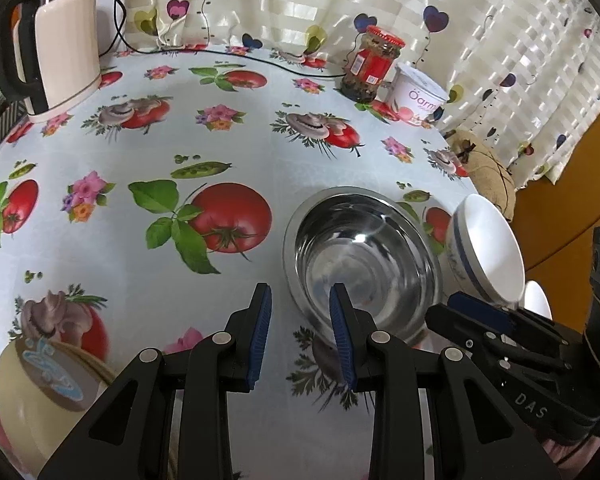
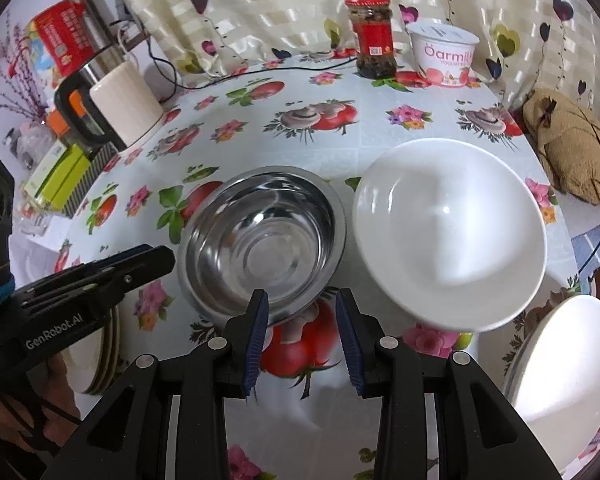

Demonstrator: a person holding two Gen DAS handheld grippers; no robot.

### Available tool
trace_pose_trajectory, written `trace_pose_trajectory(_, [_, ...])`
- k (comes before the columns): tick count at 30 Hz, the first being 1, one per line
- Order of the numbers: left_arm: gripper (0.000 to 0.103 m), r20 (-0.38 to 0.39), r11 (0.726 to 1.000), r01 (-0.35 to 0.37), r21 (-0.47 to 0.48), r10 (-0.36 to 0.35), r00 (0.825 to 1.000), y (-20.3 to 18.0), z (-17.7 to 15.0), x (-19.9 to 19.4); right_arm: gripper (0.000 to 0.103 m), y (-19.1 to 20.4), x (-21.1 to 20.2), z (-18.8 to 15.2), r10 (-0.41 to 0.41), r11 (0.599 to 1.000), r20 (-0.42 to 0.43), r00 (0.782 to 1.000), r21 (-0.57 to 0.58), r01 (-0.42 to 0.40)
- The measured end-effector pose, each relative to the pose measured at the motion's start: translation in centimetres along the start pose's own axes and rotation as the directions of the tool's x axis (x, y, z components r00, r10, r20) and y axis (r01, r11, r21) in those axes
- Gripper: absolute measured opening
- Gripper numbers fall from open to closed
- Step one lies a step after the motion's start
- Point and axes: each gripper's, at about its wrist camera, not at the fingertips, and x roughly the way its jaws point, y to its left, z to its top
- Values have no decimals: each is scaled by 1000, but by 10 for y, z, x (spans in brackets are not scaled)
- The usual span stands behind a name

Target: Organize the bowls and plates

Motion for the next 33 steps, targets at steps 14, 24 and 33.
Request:
trace_pose_trajectory(14, [31,-33,1000,-7,15,8,999,-7,4,19,23,-6,17,9,4,1000,-21,1000,31,-4])
trace_pose_trajectory(24, [31,-59,999,-14,53,17,998,-18,-22,4,23,-8,5,-6,11,999,-36,999,35,-9])
trace_pose_trajectory(33, [31,-71,996,-22,87,29,997,-27,-55,-13,23,-2,-15,-37,1,1000,-54,999,22,0])
